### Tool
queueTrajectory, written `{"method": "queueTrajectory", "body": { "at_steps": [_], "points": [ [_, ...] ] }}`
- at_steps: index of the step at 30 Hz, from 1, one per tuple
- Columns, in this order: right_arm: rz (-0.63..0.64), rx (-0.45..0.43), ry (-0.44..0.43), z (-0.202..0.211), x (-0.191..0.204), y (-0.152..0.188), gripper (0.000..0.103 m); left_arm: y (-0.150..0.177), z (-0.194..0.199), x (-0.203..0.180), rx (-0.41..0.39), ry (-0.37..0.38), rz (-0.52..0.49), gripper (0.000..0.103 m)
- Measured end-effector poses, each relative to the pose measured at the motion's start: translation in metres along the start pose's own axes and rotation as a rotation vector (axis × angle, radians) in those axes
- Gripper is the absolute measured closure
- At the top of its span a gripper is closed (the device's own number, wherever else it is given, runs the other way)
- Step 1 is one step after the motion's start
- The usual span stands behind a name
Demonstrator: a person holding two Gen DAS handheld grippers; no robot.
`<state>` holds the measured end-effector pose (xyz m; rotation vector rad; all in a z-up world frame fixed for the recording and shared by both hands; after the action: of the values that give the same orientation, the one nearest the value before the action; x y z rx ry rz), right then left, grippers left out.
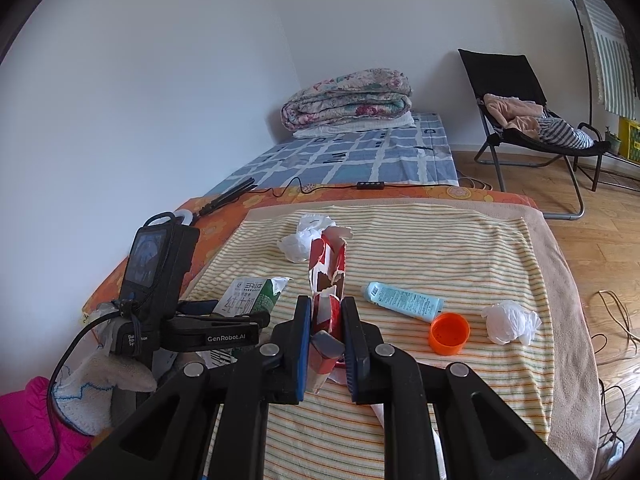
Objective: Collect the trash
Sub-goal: 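Lift milk carton with left tool while right tool lifts red box, carry to basket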
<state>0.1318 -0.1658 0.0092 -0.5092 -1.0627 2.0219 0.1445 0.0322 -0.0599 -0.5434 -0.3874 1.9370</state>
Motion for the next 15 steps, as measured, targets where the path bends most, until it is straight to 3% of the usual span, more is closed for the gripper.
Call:
{"method": "queueTrajectory", "body": {
  "at_steps": [8,15],
  "points": [
    [0.036,0.004,0.010,0.026,0.016,0.003,0.090,0.027,0.052,-0.003,-0.024,0.061,-0.055,0.020],
    [0.081,-0.006,0.003,0.064,0.037,0.020,0.090,0.077,0.086,0.003,-0.009,0.103,-0.119,0.020]
  ]
}}
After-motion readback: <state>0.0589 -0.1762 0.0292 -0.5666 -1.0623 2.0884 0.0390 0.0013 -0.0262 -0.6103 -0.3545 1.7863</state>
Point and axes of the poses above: each gripper's, at about its wrist camera, not at the fingertips, and z roughly against the way its jaws point, x to its left, y to its underside, the point moved 3 cm from there along -z, roughly the way its jaws point, and after that the axes turned 15 degrees about z, right-handed, at the moved point
